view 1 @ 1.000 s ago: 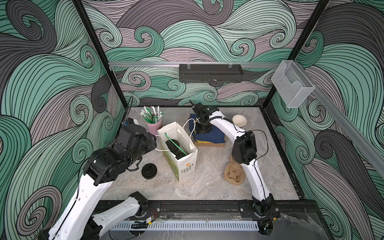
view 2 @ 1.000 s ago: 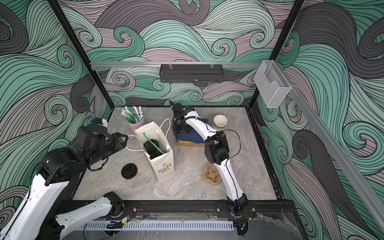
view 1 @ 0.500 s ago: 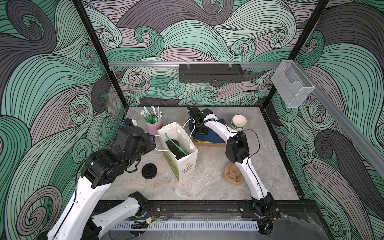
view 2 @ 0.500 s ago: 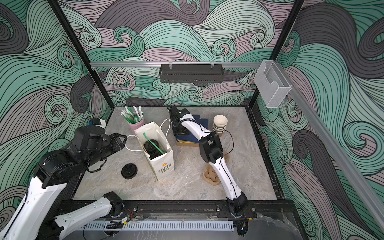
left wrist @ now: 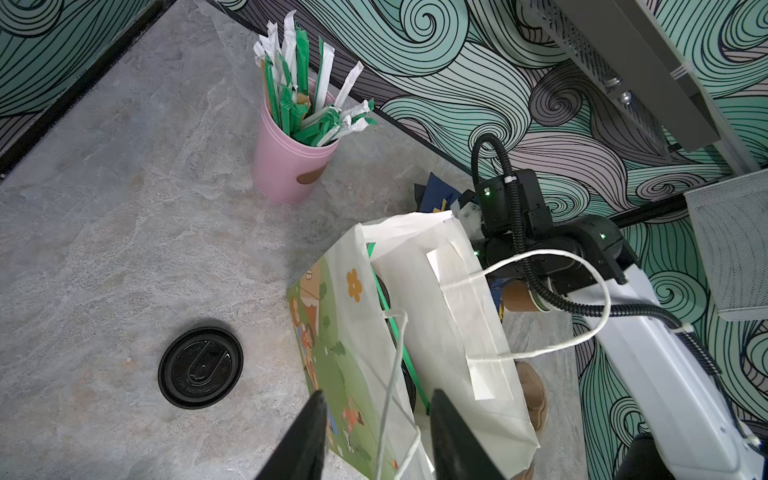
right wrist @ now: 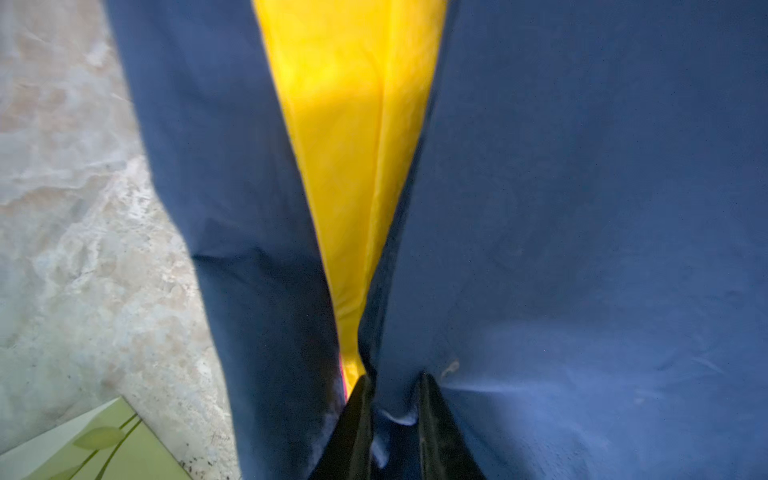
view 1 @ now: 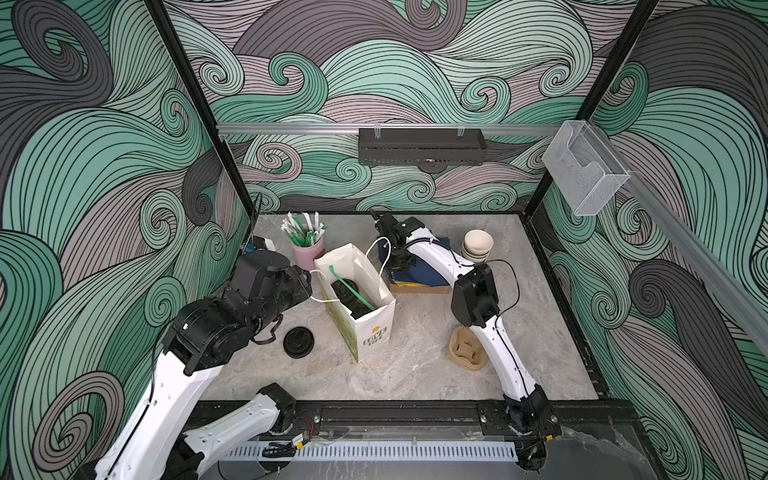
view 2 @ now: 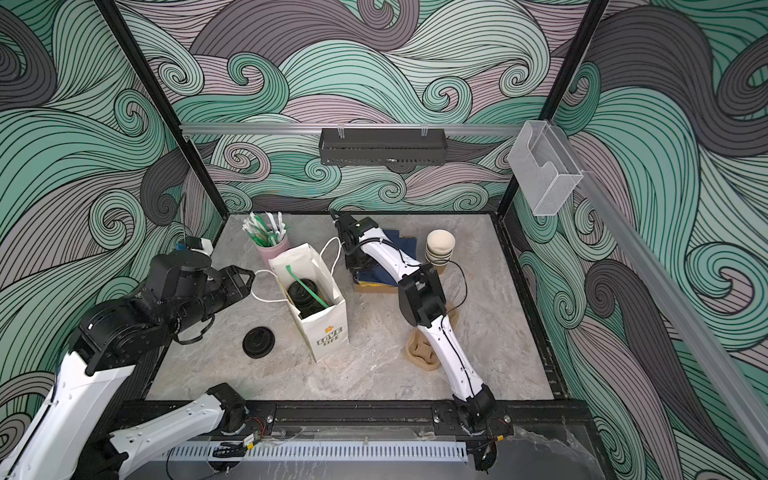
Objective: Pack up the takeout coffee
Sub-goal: 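Hold the navy napkins in the right gripper while the left gripper waits by the bag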
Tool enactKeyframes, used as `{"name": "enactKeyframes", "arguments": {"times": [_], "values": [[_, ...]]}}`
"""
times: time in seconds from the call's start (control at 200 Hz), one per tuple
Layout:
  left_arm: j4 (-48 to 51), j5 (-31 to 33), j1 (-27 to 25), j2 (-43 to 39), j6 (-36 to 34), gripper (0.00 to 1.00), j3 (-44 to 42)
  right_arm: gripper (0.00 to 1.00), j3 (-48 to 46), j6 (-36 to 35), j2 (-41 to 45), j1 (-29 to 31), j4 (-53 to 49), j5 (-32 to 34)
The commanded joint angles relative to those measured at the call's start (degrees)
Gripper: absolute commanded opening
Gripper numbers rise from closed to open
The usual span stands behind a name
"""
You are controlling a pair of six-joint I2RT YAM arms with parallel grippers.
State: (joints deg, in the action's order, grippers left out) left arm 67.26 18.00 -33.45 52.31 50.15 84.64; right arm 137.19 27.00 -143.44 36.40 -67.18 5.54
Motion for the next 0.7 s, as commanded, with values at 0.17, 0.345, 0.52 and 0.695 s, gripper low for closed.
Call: {"name": "enactKeyframes", "arguments": {"times": [0.17,0.345,0.52,0.695], "values": [[-0.5,1.0,0.3,0.4,-0.8,0.44,2.3,0.10,-1.0,-0.5,5.6,-0.8,-1.9,1.1],[-0.8,0.9,0.4,0.5,-0.9,0.44,2.3,0.00,-1.8,-0.3,6.5,-1.5,-1.8,-1.0],[-1.0,0.9,0.4,0.6,-0.8,0.44,2.2,0.00,-3.4,-0.6,8.2,-1.8,-1.9,-2.8],[-2.5,-0.1,0.4,0.4,-1.8,0.44,2.6,0.00,-5.6,-1.4,12.7,-2.3,-1.6,-6.6]]}}
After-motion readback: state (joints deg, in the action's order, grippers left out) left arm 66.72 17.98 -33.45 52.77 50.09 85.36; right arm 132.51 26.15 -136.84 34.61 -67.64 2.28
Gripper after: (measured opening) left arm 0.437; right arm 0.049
